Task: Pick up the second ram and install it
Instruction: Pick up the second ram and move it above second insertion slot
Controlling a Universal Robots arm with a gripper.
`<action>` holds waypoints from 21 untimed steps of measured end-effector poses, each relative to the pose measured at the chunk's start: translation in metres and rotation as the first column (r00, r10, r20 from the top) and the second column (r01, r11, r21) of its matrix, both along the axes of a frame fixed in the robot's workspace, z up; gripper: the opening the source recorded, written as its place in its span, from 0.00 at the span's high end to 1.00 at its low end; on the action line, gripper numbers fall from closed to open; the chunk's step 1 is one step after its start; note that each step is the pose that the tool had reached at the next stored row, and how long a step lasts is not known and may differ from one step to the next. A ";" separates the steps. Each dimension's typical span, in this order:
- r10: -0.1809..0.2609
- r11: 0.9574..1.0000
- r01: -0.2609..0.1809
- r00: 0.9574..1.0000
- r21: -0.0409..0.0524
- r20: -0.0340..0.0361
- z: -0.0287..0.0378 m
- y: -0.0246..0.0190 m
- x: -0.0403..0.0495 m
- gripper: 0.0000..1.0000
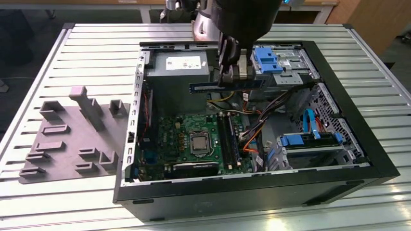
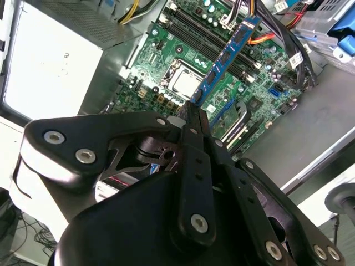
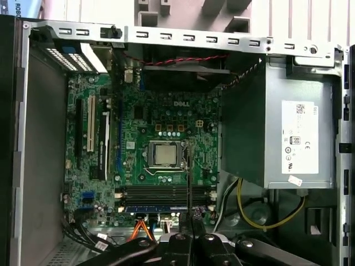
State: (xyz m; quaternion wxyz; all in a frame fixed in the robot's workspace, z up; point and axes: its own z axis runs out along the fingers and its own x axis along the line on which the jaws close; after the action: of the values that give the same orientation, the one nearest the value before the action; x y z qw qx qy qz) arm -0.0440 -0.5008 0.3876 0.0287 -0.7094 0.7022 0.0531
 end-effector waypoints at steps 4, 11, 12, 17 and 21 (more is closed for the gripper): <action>-0.012 1.000 0.012 1.000 0.000 -0.004 -0.0059 0.0000 -0.0001 0.89; -0.025 1.000 0.025 1.000 0.000 -0.014 -0.0158 -0.0002 -0.0002 0.89; -0.027 1.000 0.027 1.000 0.000 -0.015 -0.0172 -0.0002 -0.0002 0.89; -0.034 0.999 0.034 0.999 -0.001 -0.023 -0.0247 -0.0002 -0.0002 0.89; -0.038 0.999 0.038 0.999 -0.001 -0.030 -0.0299 -0.0002 -0.0002 0.89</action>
State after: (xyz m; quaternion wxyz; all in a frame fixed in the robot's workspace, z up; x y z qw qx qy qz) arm -0.0442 -0.5010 0.3577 0.0189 -0.6951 0.7159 0.0633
